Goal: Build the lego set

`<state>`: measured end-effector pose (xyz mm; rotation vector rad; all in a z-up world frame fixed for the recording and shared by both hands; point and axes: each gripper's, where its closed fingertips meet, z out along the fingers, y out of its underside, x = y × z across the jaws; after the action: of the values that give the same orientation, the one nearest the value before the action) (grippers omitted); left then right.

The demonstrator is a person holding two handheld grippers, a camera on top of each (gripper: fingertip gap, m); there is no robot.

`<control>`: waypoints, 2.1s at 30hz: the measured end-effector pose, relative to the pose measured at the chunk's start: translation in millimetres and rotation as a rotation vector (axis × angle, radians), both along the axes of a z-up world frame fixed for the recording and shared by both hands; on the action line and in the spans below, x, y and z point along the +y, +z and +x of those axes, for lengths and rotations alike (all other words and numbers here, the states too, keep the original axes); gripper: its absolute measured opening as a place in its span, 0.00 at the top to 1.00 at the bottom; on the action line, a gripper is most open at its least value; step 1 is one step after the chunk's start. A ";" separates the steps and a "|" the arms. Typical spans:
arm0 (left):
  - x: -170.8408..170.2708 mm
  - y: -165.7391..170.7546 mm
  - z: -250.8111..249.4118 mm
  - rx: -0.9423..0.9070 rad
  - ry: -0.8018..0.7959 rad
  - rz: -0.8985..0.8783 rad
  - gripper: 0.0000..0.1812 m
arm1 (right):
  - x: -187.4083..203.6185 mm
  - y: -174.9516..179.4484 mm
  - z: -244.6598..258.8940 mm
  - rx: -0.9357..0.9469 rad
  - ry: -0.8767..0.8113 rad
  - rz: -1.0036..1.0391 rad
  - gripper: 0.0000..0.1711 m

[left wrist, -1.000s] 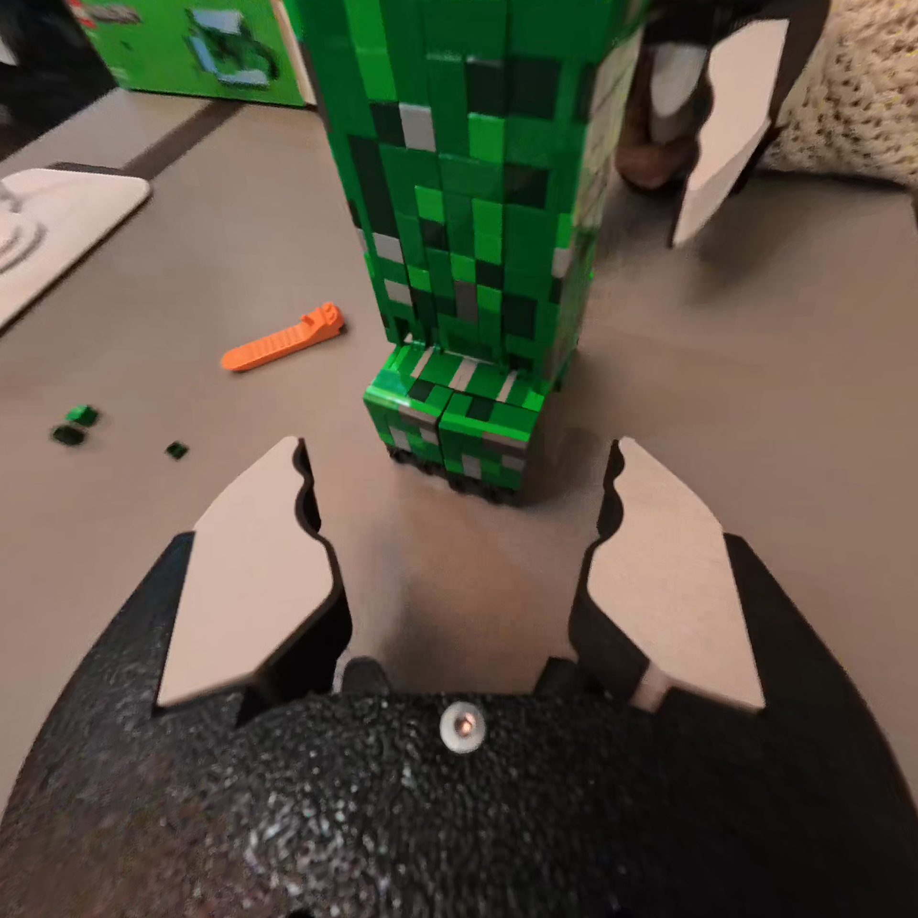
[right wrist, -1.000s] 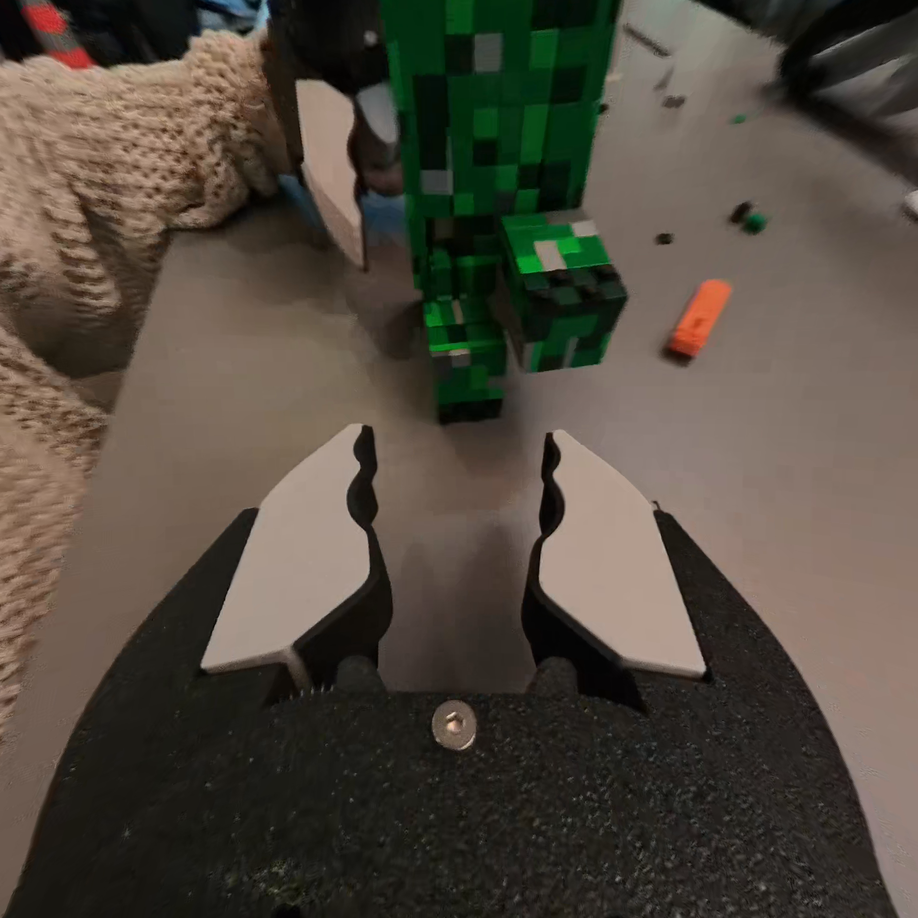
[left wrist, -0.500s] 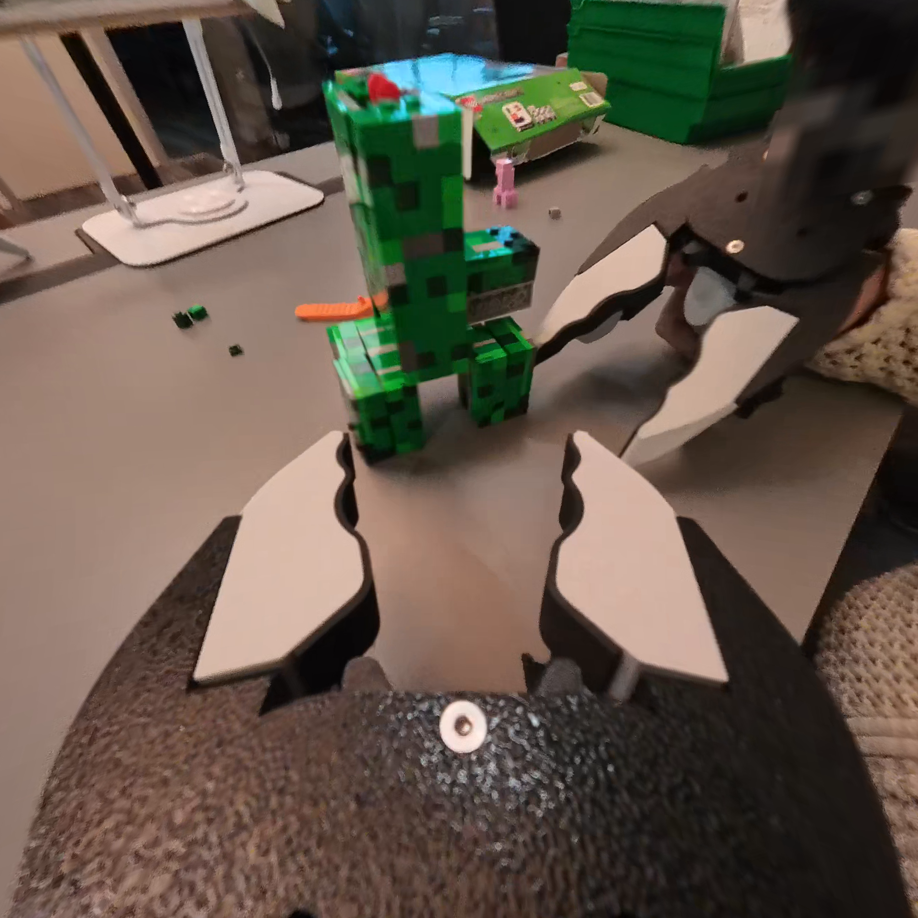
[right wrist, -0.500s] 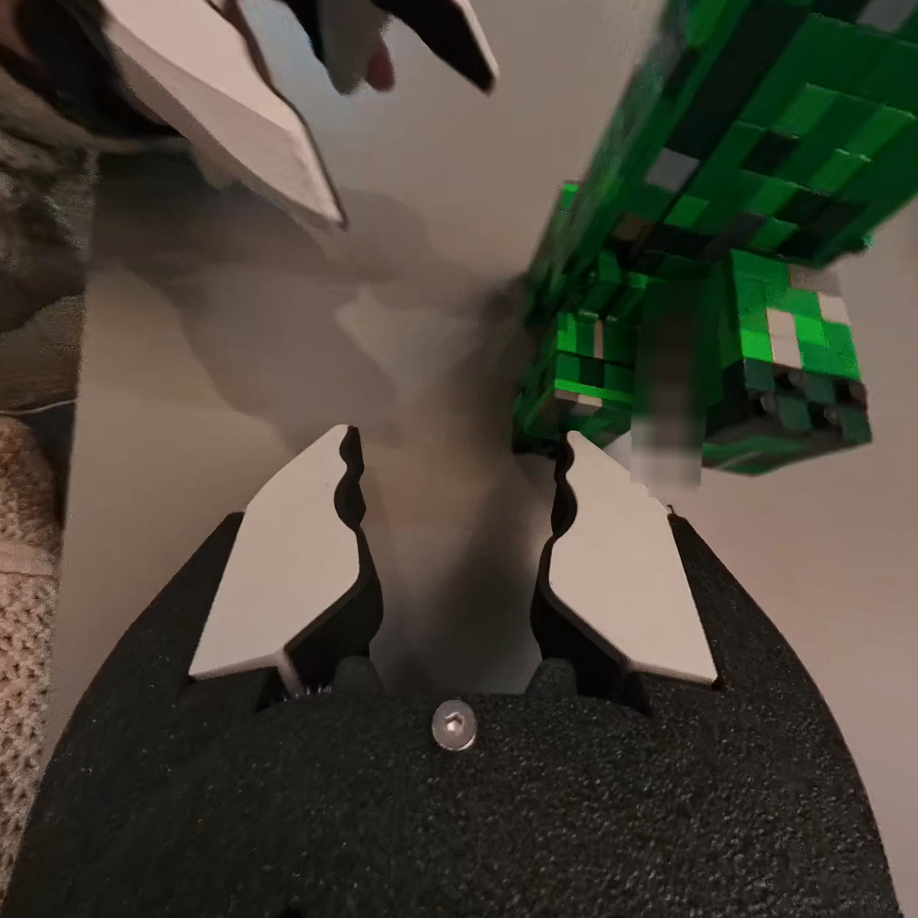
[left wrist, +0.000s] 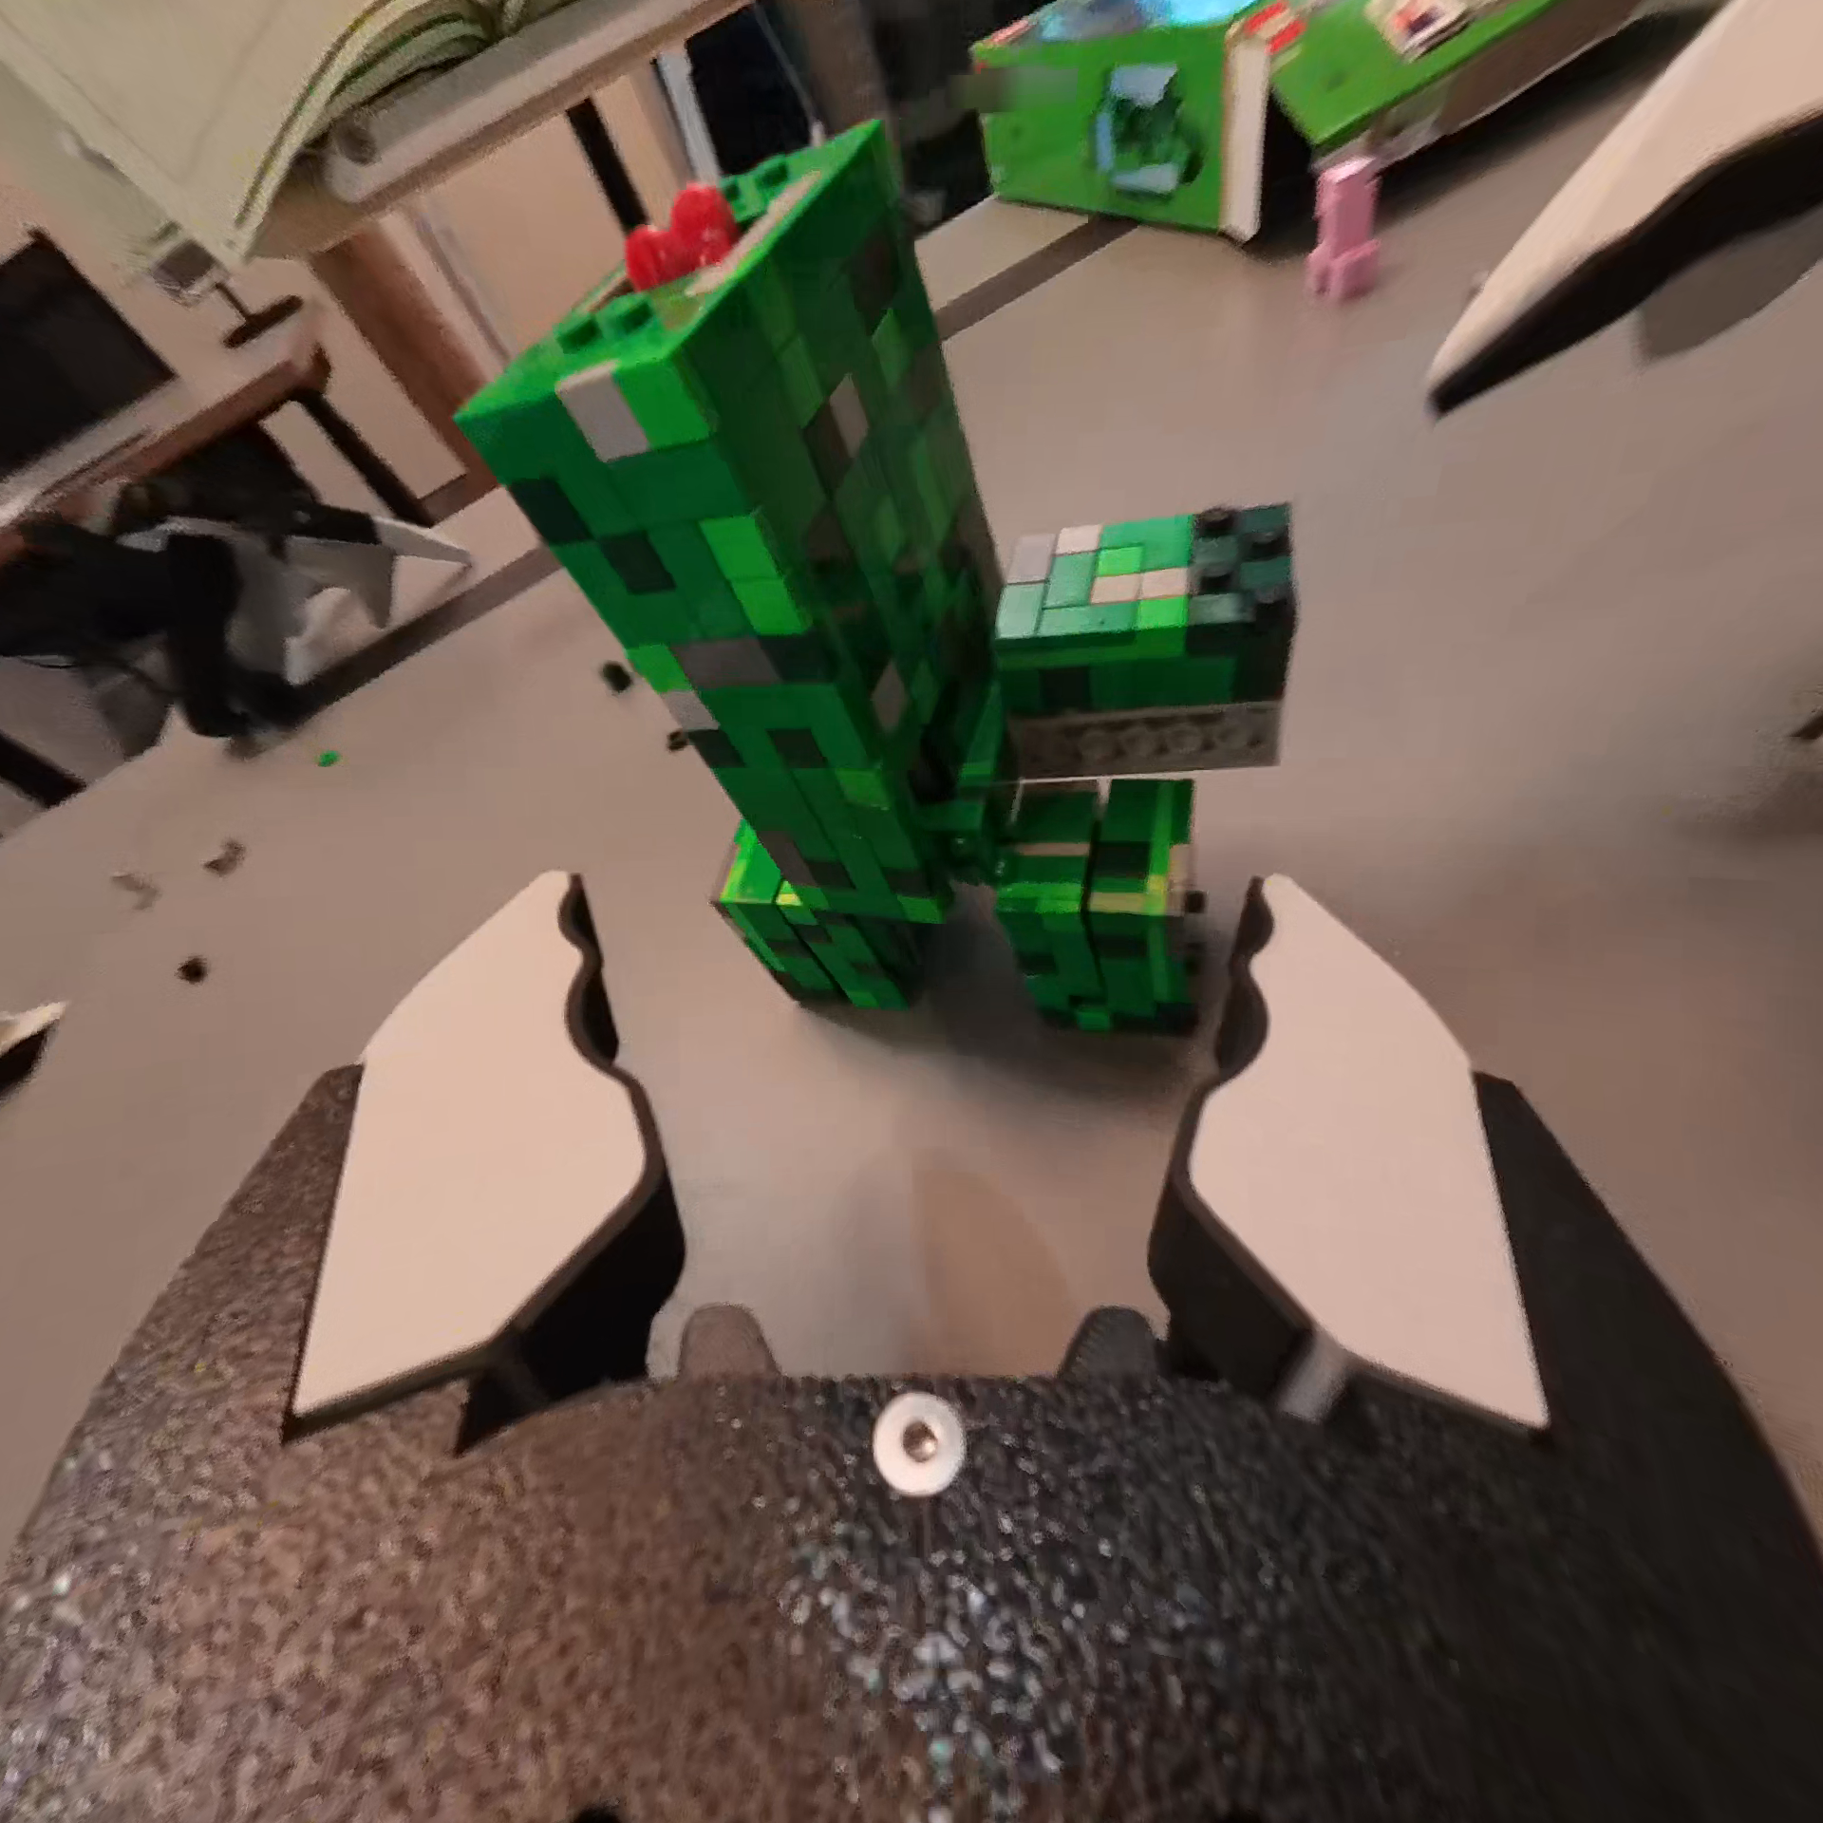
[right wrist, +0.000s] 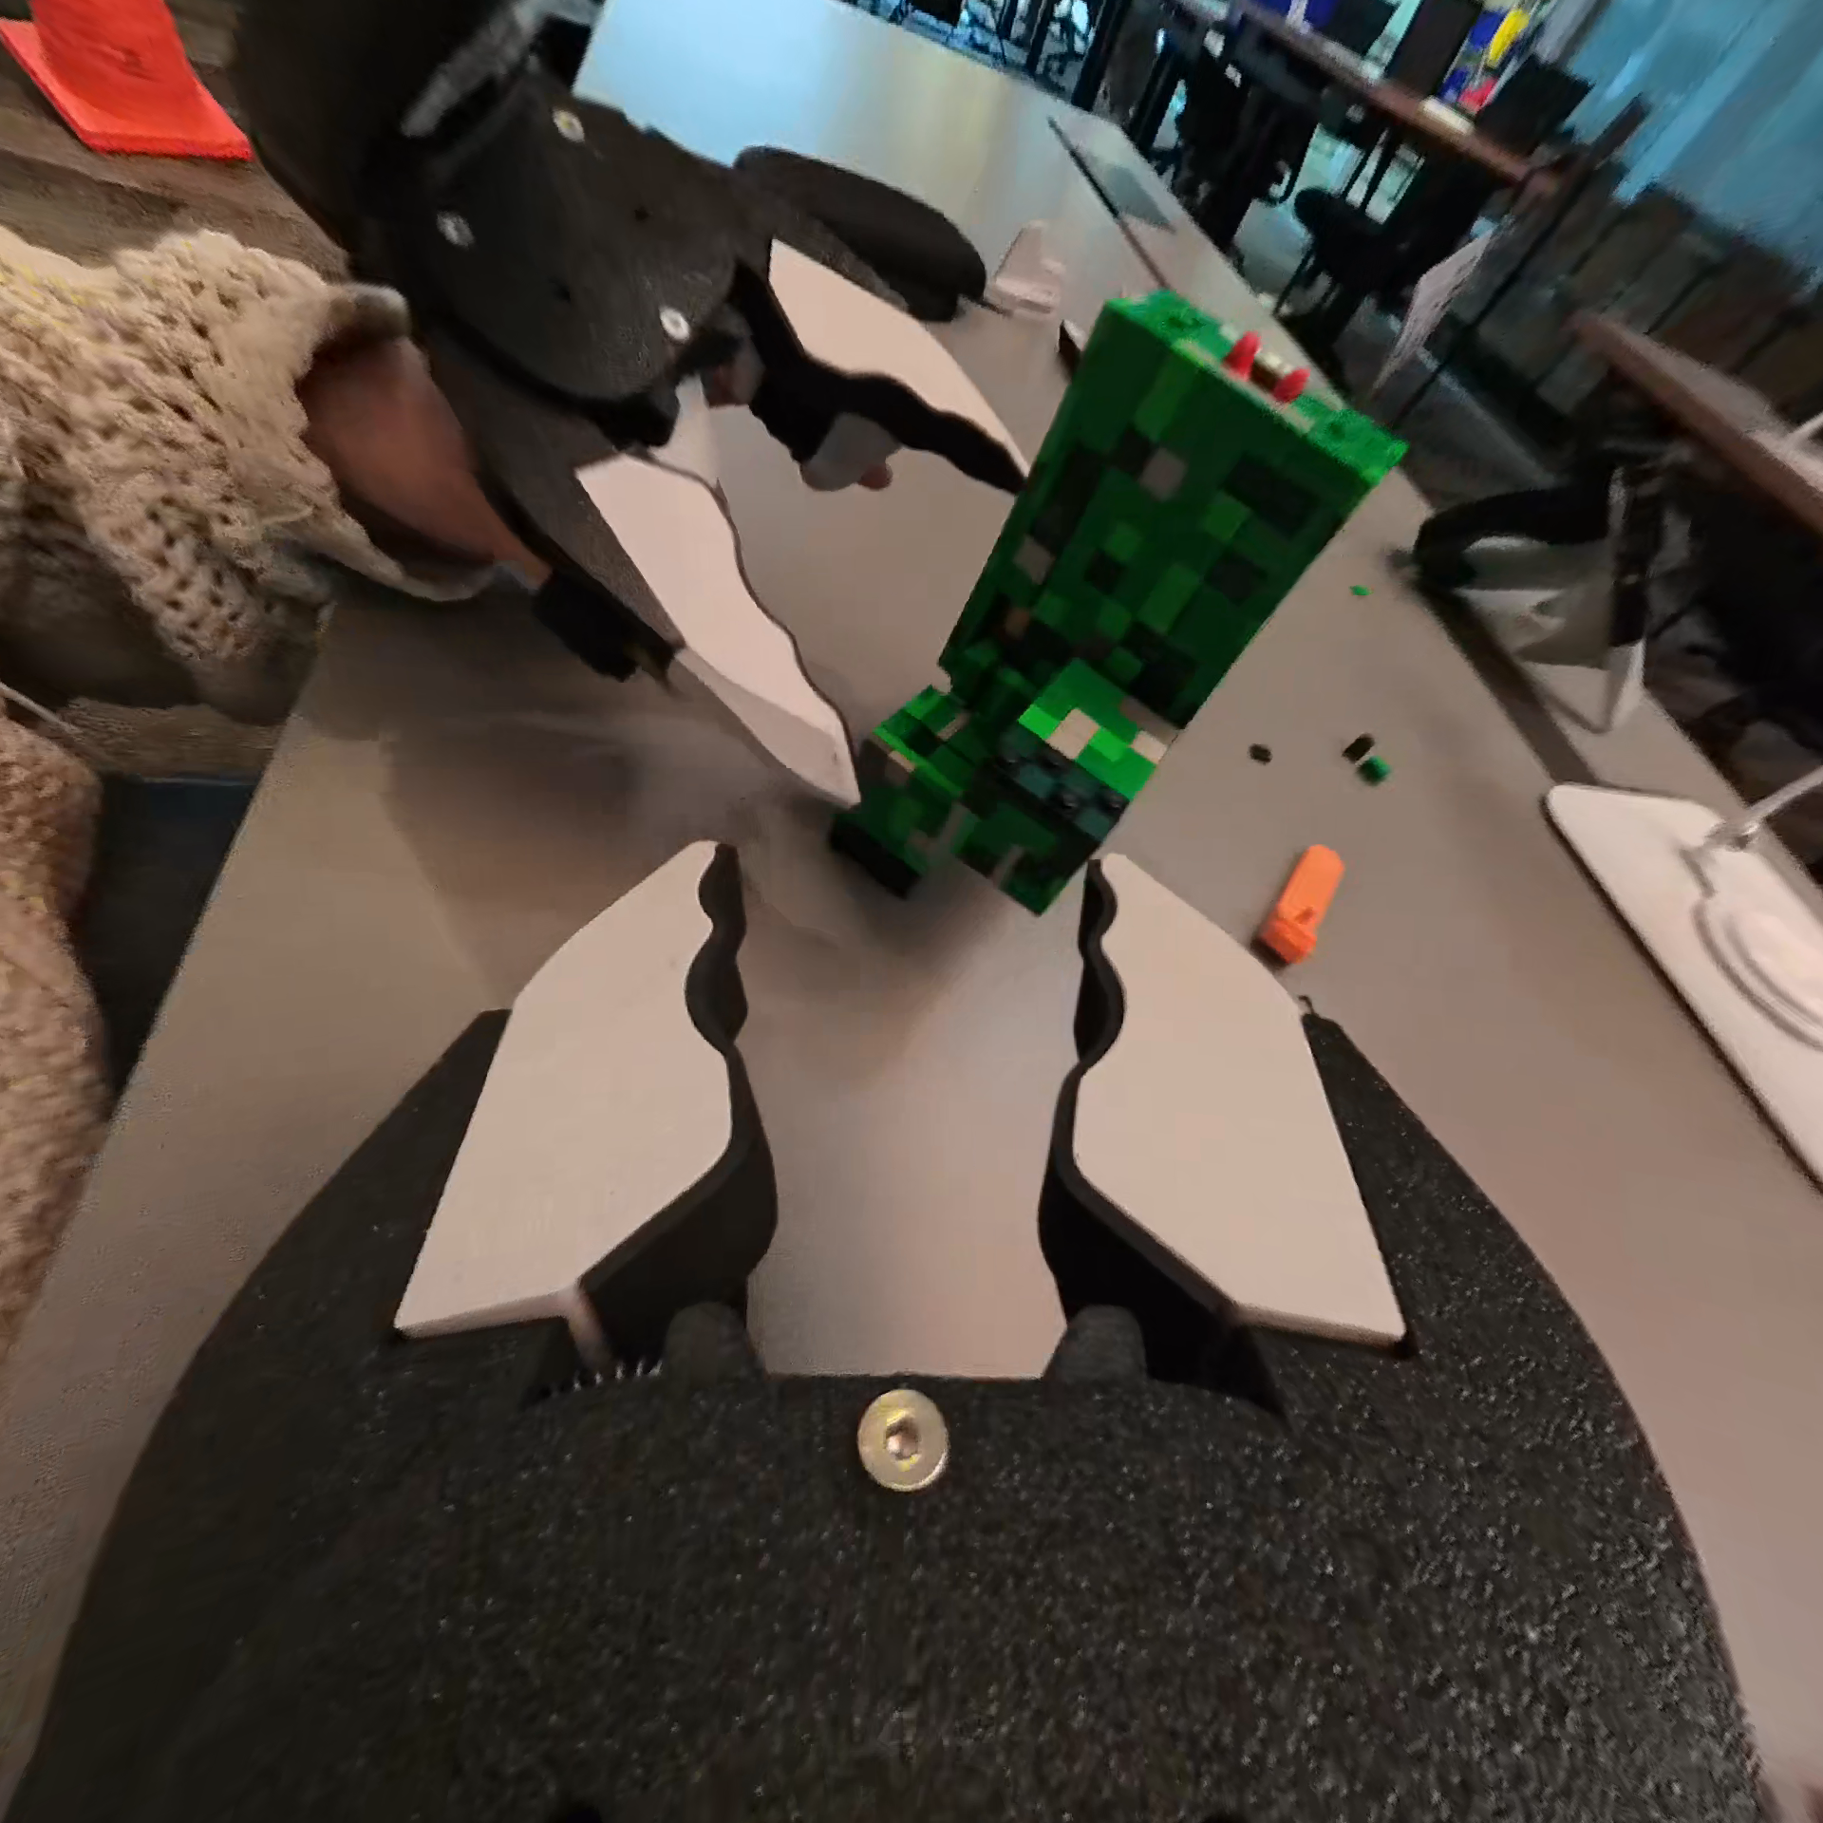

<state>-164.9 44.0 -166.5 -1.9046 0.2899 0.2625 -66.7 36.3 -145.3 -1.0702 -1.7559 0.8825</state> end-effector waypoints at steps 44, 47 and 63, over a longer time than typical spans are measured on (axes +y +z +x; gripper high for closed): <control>1.5 1.9 -28.9 1.212 -0.240 0.246 0.58 | 18.9 -24.6 -122.4 0.278 0.073 1.273 0.67; 4.5 3.7 -25.2 1.233 -0.255 0.282 0.63 | 19.5 -23.2 -124.2 0.281 0.056 1.283 0.70; 6.5 11.3 -18.8 1.209 -0.243 0.332 0.79 | 18.4 -16.2 -121.6 0.279 0.033 1.242 0.79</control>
<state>-183.7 50.5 -155.2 -1.1639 1.1780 1.2016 -188.3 54.7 -161.4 -0.0794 -1.6188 -0.1368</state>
